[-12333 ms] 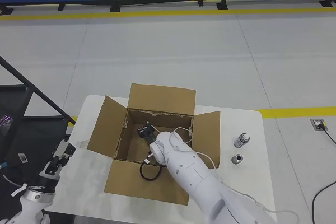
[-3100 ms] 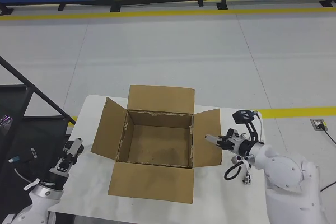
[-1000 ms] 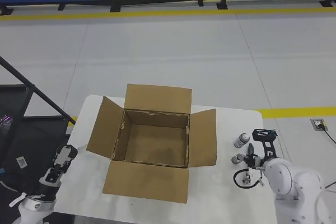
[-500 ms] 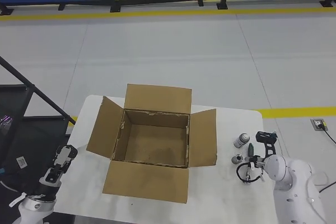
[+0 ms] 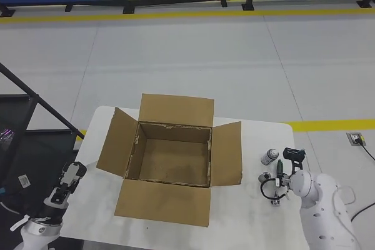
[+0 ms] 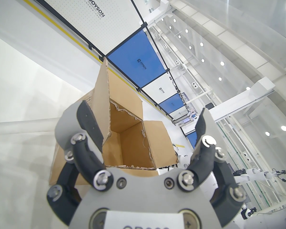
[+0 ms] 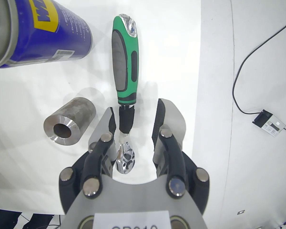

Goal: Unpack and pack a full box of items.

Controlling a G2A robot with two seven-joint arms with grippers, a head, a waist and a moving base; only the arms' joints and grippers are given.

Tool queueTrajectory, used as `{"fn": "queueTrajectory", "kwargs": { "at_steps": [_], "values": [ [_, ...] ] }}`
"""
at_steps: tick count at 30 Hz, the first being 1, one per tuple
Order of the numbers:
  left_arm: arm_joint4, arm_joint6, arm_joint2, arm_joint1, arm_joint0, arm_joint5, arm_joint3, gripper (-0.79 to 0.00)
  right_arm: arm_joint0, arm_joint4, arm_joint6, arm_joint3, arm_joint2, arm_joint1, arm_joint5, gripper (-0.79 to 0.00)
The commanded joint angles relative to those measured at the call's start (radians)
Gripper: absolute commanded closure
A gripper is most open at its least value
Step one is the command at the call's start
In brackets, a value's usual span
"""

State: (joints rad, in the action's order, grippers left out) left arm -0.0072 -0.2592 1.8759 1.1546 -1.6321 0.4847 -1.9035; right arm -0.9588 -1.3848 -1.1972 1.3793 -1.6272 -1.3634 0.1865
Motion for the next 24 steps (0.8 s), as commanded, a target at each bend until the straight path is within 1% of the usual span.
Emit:
{"fn": "queueTrajectory", "kwargs": {
  "at_steps": [1, 10, 15, 20, 21, 24],
  "values": [
    [0.0, 0.0, 0.0, 0.0, 0.0, 0.0, 0.0, -0.785, 0.005, 0.009, 0.002, -0.014, 0.001, 0.001, 0.002, -0.357],
    [0.0, 0.0, 0.0, 0.0, 0.0, 0.0, 0.0, -0.785, 0.014, 0.021, 0.013, -0.049, 0.014, 0.004, 0.006, -0.339],
    [0.0, 0.0, 0.0, 0.0, 0.0, 0.0, 0.0, -0.785, 0.018, 0.027, 0.014, -0.06, 0.018, 0.007, 0.006, -0.274],
    [0.0, 0.0, 0.0, 0.0, 0.0, 0.0, 0.0, -0.785, 0.027, 0.034, 0.012, -0.08, 0.024, 0.009, 0.002, -0.259],
    [0.0, 0.0, 0.0, 0.0, 0.0, 0.0, 0.0, -0.785, 0.028, 0.036, 0.012, -0.082, 0.025, 0.01, 0.002, -0.222],
    [0.0, 0.0, 0.0, 0.0, 0.0, 0.0, 0.0, -0.785, 0.029, 0.047, 0.015, -0.075, 0.018, 0.012, 0.004, -0.009]
  ]
}}
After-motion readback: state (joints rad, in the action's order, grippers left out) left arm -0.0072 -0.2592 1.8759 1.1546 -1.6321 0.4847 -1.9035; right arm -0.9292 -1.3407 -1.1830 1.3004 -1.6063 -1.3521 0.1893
